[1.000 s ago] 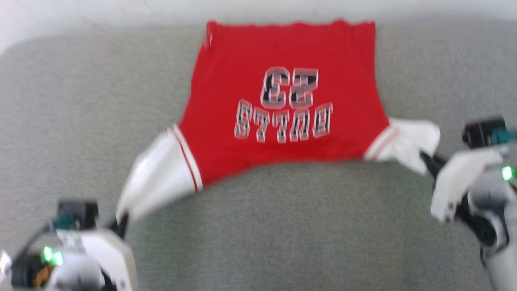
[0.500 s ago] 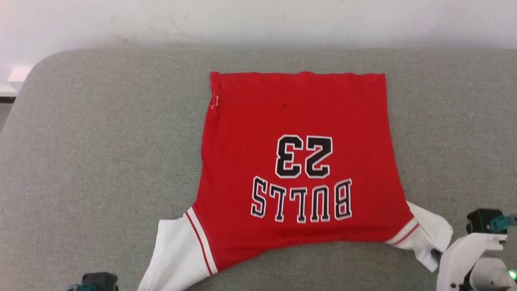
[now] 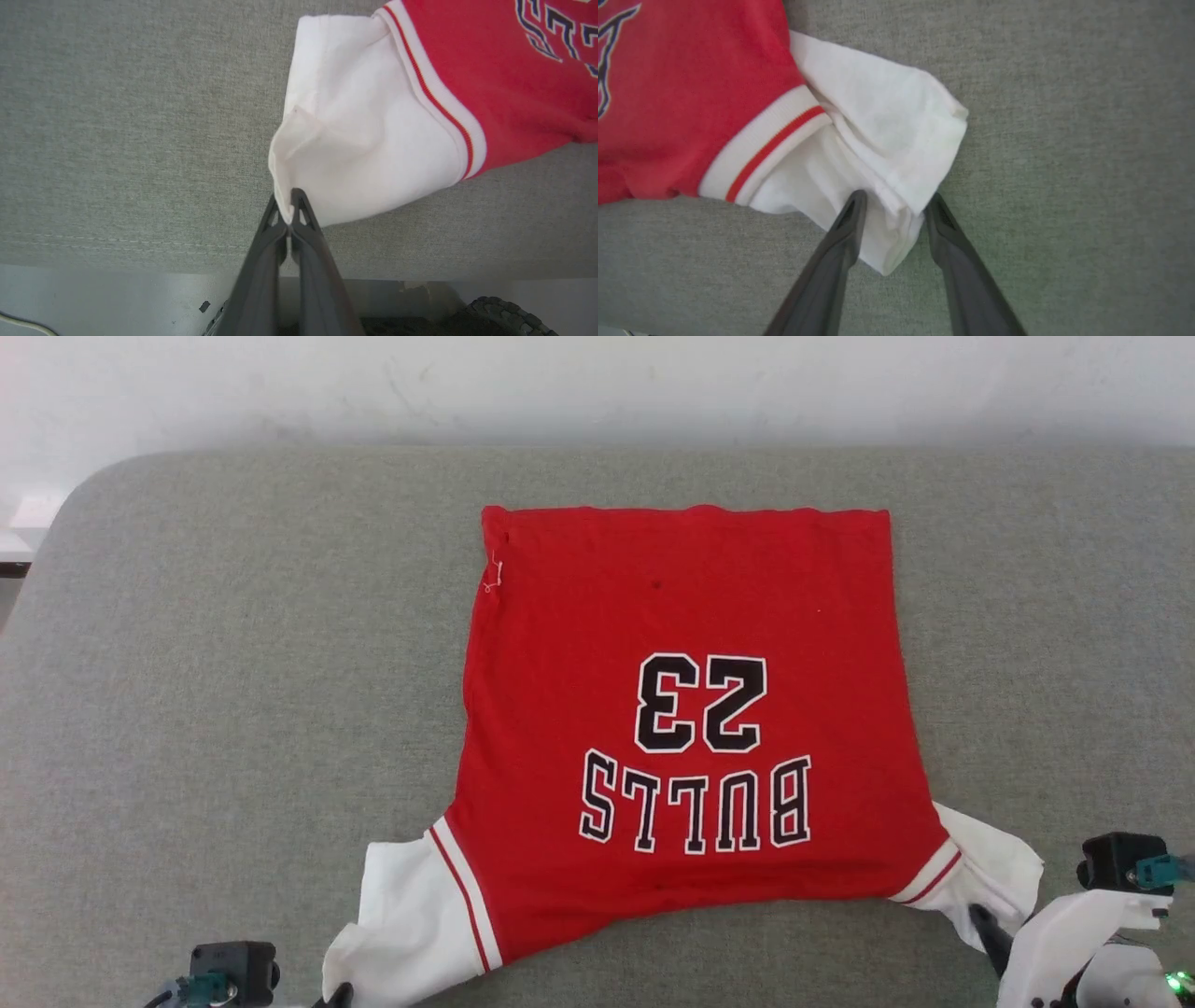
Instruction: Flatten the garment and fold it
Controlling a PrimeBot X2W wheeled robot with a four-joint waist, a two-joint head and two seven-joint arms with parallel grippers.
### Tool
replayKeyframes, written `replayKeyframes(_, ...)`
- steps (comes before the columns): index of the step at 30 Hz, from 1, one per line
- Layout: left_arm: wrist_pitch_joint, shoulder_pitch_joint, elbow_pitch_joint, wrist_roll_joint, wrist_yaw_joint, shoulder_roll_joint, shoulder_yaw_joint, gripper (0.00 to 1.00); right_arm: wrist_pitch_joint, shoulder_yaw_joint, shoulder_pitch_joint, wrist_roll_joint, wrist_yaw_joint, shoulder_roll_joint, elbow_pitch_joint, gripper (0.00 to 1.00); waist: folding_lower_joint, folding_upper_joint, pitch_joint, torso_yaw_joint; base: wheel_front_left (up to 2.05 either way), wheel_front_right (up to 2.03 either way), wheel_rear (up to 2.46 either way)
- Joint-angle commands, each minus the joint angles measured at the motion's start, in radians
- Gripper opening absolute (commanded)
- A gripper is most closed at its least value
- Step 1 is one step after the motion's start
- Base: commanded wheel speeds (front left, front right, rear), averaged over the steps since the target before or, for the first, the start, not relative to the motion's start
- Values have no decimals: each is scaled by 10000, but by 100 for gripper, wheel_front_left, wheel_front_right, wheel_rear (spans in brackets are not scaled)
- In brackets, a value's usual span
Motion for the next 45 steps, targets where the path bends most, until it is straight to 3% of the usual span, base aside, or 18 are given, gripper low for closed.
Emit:
replayKeyframes(1,-109,-124,-16,117,-54,-28,-4,0,-300,32,184,44,-21,73,-95,100,0,0,-37,-12,0,0,0)
replayKeyframes(8,-210,-240,-328,191,-59,-25,-79,0,-2402,-1,-225,-59,-21,-93,-1455,100,0,0,-10,87,0,0,0)
replayKeyframes(12,-203,-394,-465,217,-72,-60,-169,0,-3826,65,-1117,-115,-21,-372,-1381,100,0,0,152,197,0,0,0)
replayKeyframes(17,-235,-699,-645,276,-109,-124,-296,0,-5103,599,-2962,200,-21,-1033,-275,100,0,0,651,400,0,0,0)
replayKeyframes(24,-310,-1254,-765,369,-208,-253,-503,0,-5573,1086,-5641,560,-21,-1816,1738,100,0,0,1580,854,0,0,0)
replayKeyframes(28,-404,-1649,-744,399,-250,-466,-682,0,-5160,1400,-7135,648,-21,-2370,3037,100,0,0,2279,1311,0,0,0)
replayKeyframes(34,-696,-2127,-508,413,-376,-753,-891,0,-3365,1859,-8889,431,-21,-3119,4566,100,0,0,3180,1880,0,0,0)
replayKeyframes(45,-1266,-2733,310,286,-705,-1234,-1222,0,-69,2088,-10295,83,-21,-3841,5602,100,0,0,3984,2562,0,0,0)
